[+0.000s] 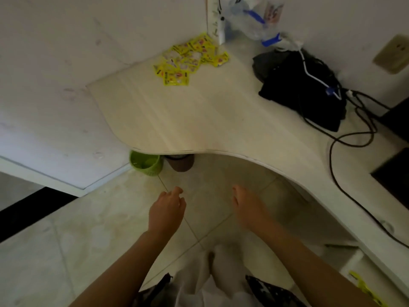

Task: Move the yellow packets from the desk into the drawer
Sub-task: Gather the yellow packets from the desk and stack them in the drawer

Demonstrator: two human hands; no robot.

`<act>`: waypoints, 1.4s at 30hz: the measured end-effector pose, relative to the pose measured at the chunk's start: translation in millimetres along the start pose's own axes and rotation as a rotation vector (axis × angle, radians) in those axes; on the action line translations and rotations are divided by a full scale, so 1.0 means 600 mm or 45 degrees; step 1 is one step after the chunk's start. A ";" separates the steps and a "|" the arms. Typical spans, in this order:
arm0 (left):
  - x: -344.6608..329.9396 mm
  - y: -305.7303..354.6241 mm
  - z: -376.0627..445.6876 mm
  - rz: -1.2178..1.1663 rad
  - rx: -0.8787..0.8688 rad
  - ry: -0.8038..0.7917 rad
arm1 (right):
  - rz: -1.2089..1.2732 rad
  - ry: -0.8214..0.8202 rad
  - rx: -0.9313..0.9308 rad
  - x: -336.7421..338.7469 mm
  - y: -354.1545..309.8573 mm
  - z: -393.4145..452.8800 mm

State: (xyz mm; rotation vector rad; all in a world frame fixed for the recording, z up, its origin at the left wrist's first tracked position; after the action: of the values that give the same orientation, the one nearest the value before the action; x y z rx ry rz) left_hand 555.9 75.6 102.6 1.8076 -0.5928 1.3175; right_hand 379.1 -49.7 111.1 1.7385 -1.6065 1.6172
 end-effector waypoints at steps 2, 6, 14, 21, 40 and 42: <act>0.015 -0.008 0.039 -0.004 0.008 0.037 | -0.038 0.013 0.039 0.014 -0.022 0.044; 0.040 -0.019 0.122 -0.022 0.022 0.091 | -0.062 0.022 0.121 0.040 -0.059 0.138; 0.086 -0.029 0.292 0.004 0.081 0.141 | -0.185 -0.024 0.304 0.101 -0.132 0.329; 0.112 -0.040 0.419 0.029 0.124 0.138 | -0.215 -0.029 0.375 0.140 -0.182 0.471; 0.174 -0.098 0.785 0.081 -0.113 -0.106 | -0.221 -0.026 0.217 0.197 -0.297 0.781; 0.175 -0.100 0.819 0.111 -0.141 -0.141 | -0.213 -0.034 0.193 0.199 -0.305 0.810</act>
State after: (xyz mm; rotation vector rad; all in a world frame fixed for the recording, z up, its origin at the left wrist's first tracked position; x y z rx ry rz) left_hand 911.3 -284.4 115.2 1.7896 -0.7978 1.2223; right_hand 752.7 -429.1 128.6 1.9207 -1.3401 1.6783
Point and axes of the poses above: each hand's wrist, its own z-axis towards the middle knuckle, its own x-axis out of the back of the hand, y = z × x, the point moved 1 cm from there along z, towards the middle knuckle, and after that the axes turned 3 degrees about -x, right-handed, at the moved point
